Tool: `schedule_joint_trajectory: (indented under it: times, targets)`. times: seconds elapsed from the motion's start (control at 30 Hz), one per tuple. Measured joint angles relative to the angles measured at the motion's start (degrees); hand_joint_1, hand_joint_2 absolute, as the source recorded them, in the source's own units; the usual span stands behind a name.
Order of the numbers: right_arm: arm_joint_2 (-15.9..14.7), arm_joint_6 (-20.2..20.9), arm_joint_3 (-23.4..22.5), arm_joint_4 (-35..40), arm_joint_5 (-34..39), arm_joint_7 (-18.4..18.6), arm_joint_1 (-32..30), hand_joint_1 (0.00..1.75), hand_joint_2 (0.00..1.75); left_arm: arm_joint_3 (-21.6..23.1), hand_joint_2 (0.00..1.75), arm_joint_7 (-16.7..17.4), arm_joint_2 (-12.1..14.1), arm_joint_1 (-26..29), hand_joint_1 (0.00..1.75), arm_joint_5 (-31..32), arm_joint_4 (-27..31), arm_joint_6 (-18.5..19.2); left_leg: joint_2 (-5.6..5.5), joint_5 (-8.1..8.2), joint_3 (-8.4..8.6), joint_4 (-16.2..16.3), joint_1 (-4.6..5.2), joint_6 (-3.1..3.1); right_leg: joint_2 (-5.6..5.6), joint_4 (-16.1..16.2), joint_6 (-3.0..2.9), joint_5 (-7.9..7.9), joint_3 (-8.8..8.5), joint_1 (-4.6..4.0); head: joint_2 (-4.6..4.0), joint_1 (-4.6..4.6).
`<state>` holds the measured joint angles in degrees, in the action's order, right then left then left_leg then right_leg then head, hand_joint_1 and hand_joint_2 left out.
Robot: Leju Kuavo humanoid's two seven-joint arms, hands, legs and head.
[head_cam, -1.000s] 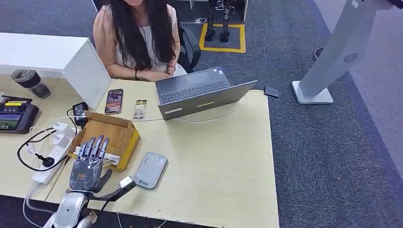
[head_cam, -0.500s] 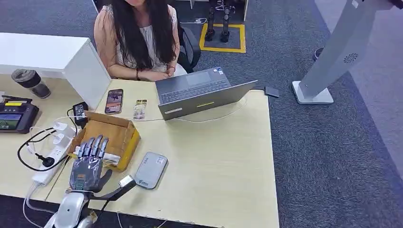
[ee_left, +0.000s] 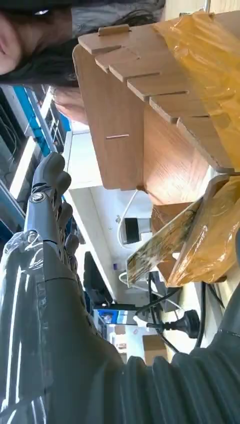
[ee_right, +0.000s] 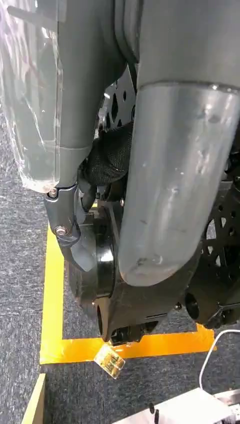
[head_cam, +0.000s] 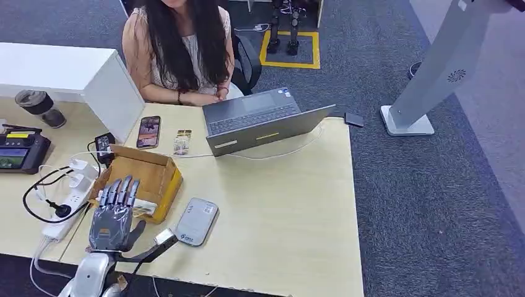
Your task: Pass the card to the sensor for recognition and then transmit it.
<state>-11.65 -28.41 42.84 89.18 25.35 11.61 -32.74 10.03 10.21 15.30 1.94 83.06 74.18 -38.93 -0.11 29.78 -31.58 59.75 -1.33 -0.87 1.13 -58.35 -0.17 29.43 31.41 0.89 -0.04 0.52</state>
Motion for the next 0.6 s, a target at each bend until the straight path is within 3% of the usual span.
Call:
schedule_joint_trajectory:
  times: [0.6]
  targets:
    - [0.3,0.0,0.0,-0.7,-0.1,0.2,0.2,0.00,0.00,0.0,1.75,1.3,-0.1,-0.2,0.00,-0.3,0.0,1.2,0.01,0.00,0.00,0.0,0.00,0.00,0.00,0.0,0.00,0.00,0.01,0.00,0.00,0.00]
